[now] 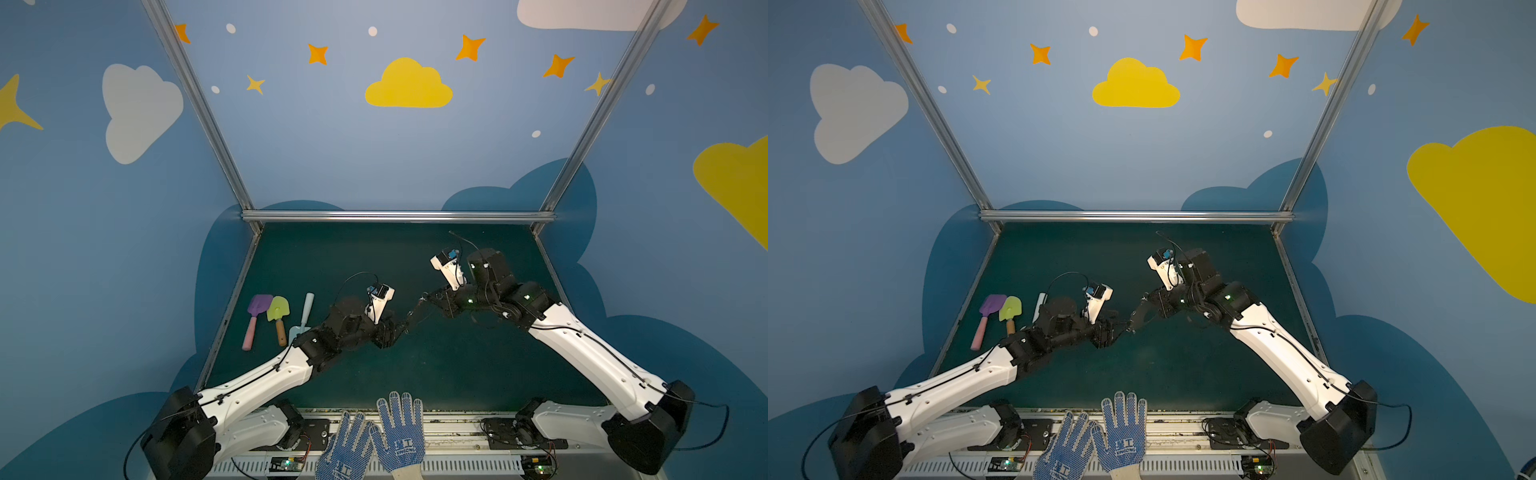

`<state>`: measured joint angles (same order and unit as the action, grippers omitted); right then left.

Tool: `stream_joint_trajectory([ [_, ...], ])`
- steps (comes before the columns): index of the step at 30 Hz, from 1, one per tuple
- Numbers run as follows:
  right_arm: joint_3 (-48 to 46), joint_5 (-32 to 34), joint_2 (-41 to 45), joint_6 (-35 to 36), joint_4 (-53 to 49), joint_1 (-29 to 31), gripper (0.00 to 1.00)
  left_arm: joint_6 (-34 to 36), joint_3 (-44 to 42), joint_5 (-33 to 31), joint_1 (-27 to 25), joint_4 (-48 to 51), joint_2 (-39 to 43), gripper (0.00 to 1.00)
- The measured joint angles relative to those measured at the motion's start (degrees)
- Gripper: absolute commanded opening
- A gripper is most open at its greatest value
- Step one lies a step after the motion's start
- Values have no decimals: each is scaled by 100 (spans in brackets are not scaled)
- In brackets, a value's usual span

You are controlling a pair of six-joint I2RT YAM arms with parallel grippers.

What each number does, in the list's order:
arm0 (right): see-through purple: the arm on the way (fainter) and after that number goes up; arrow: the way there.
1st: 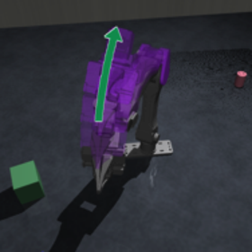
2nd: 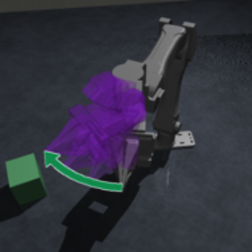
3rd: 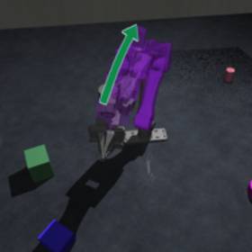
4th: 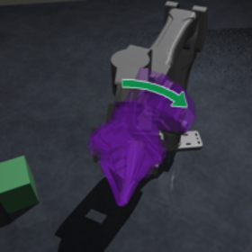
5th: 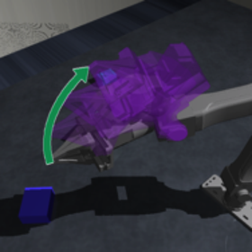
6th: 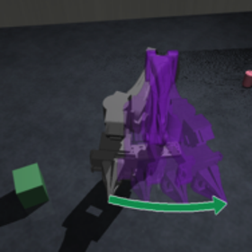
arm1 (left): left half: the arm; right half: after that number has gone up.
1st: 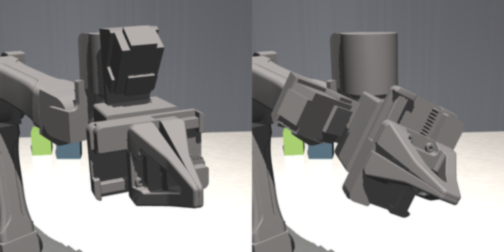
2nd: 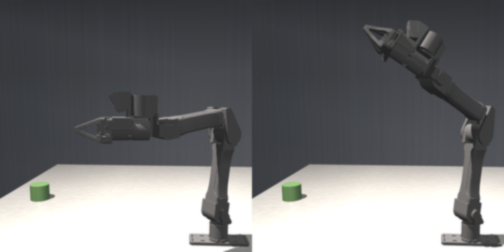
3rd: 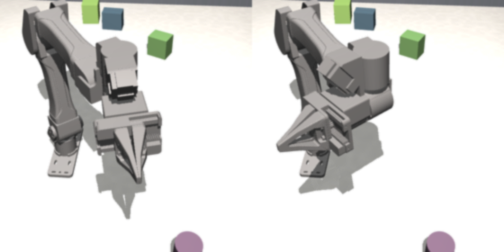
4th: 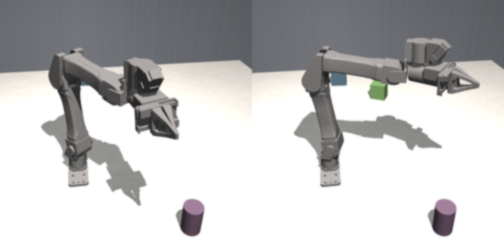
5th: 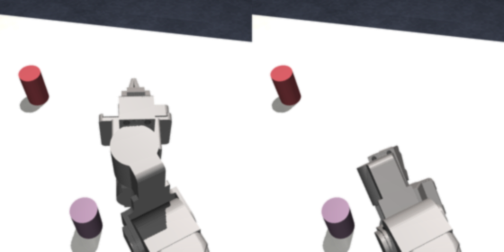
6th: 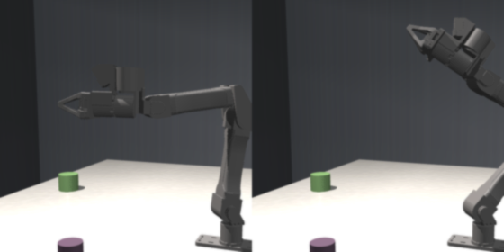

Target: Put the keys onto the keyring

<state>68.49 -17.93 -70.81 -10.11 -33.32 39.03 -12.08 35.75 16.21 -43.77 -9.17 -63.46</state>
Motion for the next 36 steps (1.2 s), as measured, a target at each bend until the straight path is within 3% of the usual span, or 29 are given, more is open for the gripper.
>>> stream_joint_trajectory([
  [8,0,-168,-4,-173,190,0,0,249,201,-188,-168,-269,-481,63],
  [17,0,-271,-4,-302,278,0,0,439,612,-236,-179,-479,-1082,39],
  [25,9,-251,-7,-304,289,0,0,481,726,-118,-205,-535,-1250,4],
  [29,114,-232,-70,-304,280,2,0,470,767,46,-254,-549,-1244,4],
  [33,254,-131,-199,-306,236,-26,18,291,767,122,-205,-518,-1169,4],
  [36,267,48,-168,-328,245,-186,26,68,699,157,-114,-525,-1071,4],
])
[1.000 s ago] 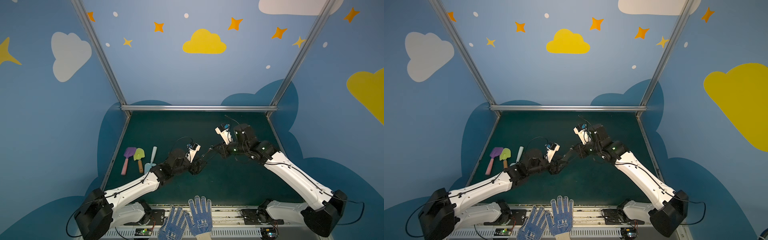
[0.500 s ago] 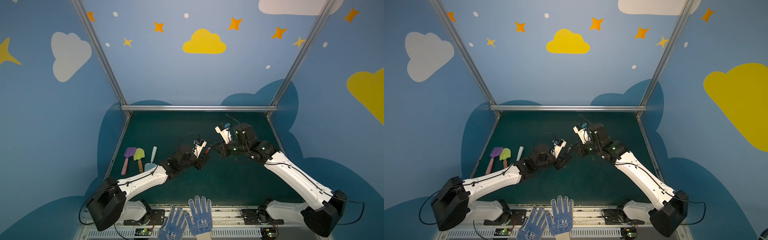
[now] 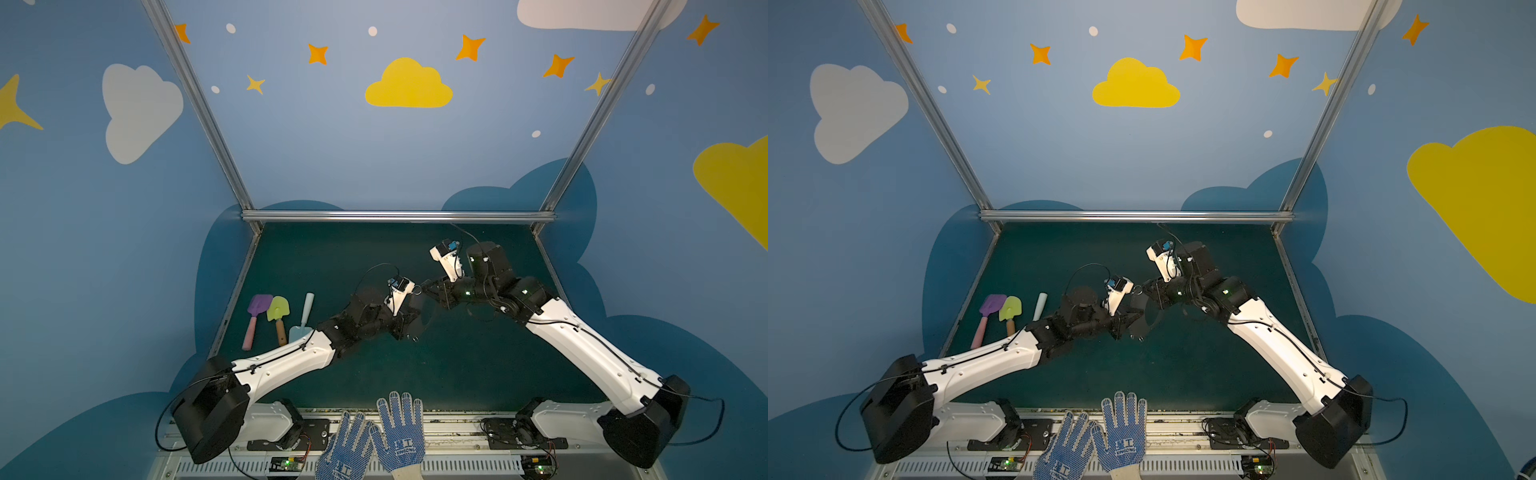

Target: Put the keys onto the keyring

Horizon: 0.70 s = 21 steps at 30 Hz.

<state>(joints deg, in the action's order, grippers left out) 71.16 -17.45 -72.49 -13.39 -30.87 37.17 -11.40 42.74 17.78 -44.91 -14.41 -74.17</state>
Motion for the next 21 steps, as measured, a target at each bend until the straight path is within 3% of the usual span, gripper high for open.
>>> stream_joint_trajectory([
  [4,-210,155,315,-85,76,-271,36,-299,-149,111,166,-39,162,4],
  [8,-774,98,892,-236,245,-603,40,-612,-236,280,328,-155,299,4],
  [14,-1939,-662,1333,-597,1054,-1040,45,-1080,-289,660,507,-538,450,4],
  [17,-2430,-1067,1397,-789,1580,-1128,58,-1290,-289,876,538,-710,538,4],
  [21,-2776,-1572,1480,-1099,2354,-1274,59,-1493,-289,1161,570,-879,669,4],
])
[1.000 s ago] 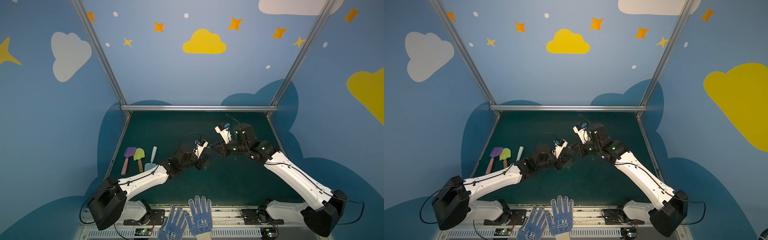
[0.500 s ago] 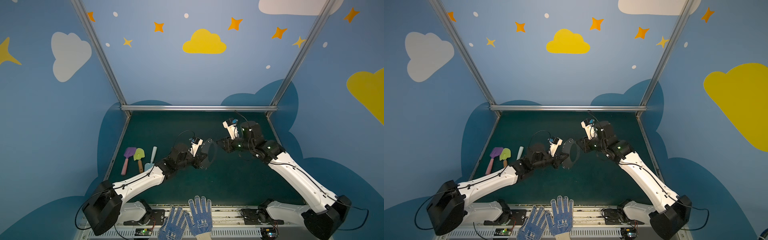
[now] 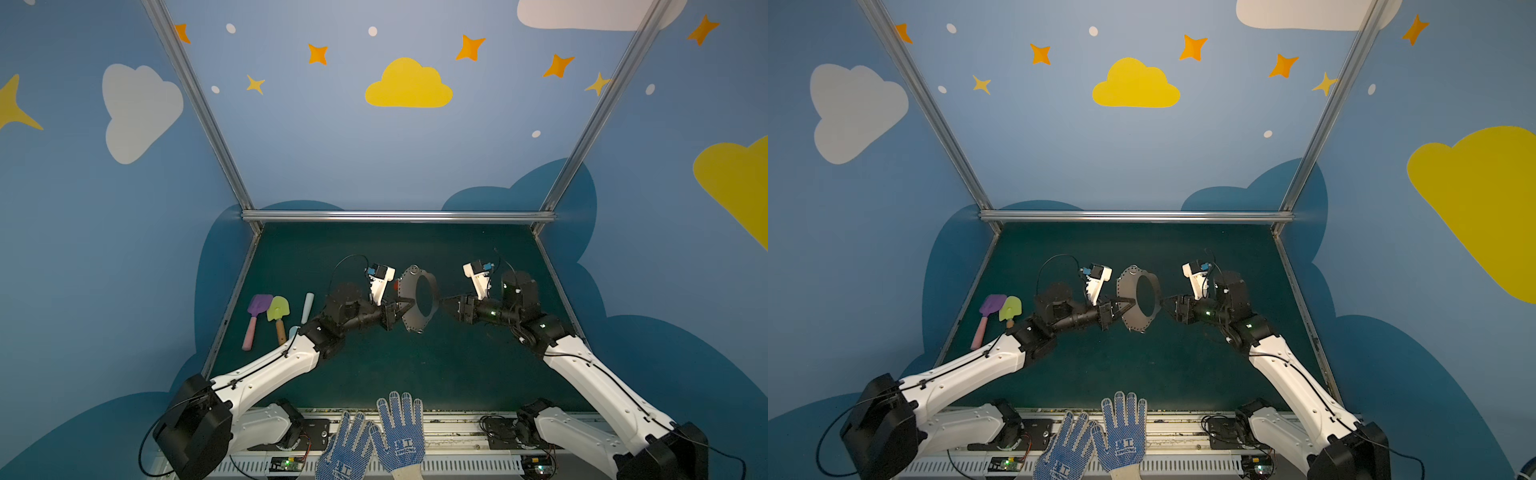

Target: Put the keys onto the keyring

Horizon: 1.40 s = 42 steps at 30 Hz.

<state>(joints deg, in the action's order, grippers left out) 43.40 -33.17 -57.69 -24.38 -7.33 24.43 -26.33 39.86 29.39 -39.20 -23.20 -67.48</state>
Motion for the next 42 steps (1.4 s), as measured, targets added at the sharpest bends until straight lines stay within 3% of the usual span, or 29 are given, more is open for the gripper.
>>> stream_joint_trajectory([
  [9,-125,-949,7,-535,1381,-146,48,-431,0,472,98,-413,46,4],
  [16,-125,-1357,-42,-680,1670,-197,15,-645,0,638,173,-632,46,8],
  [19,-122,-1504,-46,-702,1707,-205,0,-726,0,627,216,-699,46,17],
  [21,-109,-1681,-33,-728,1784,-203,0,-761,0,610,284,-649,37,25],
  [22,-96,-1720,-26,-726,1794,-203,0,-772,0,586,286,-634,37,37],
  [26,50,-1727,-4,-623,1532,-170,0,-791,0,404,286,-490,37,41],
  [33,852,-977,-28,70,-162,-173,0,-831,-376,-520,518,-44,455,72],
  [42,1742,398,-656,933,-2098,-173,0,-1123,-859,-1847,857,863,909,76],
])
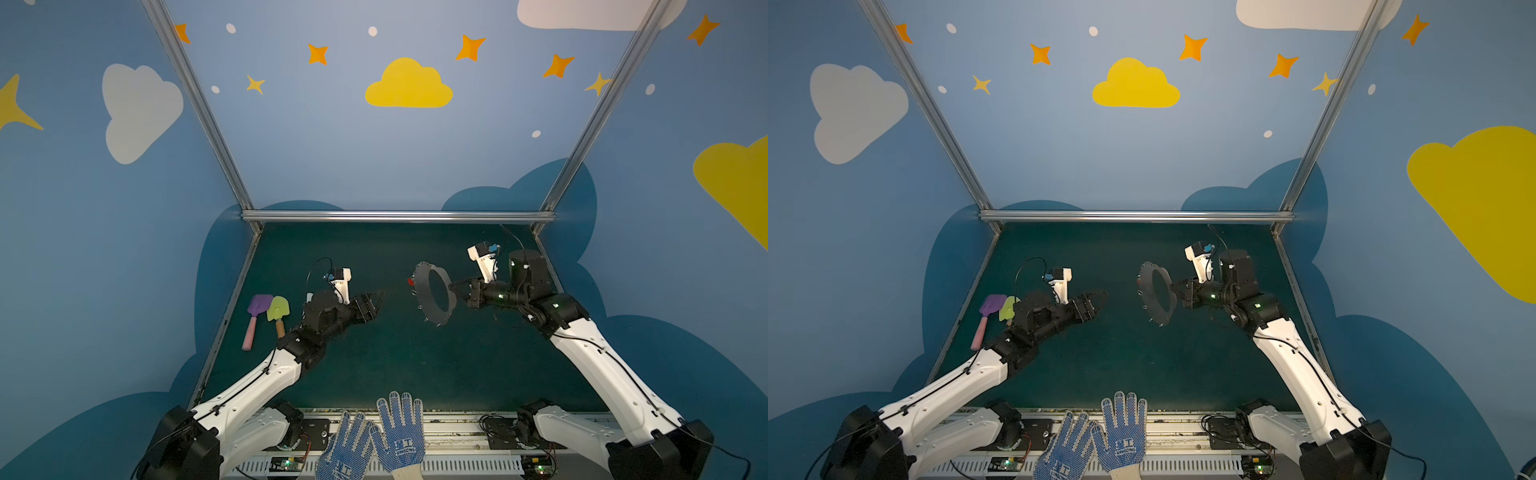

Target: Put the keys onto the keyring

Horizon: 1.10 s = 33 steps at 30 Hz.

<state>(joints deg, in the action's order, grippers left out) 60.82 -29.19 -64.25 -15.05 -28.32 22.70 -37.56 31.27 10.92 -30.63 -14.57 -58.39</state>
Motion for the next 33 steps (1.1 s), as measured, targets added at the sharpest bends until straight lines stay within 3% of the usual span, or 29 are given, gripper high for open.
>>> stream_joint_trajectory([
  [8,780,691,-977,415,-1023,245,0,-2,173,-507,4,656,-26,79],
  [14,1003,737,-1482,481,-1003,734,0,-2,227,-566,26,761,-68,79],
  [24,994,13,-2590,-175,514,977,0,-2,227,-566,61,855,-4,81],
  [33,435,-221,-3401,-623,1440,354,0,-61,238,-507,63,859,-22,81],
])
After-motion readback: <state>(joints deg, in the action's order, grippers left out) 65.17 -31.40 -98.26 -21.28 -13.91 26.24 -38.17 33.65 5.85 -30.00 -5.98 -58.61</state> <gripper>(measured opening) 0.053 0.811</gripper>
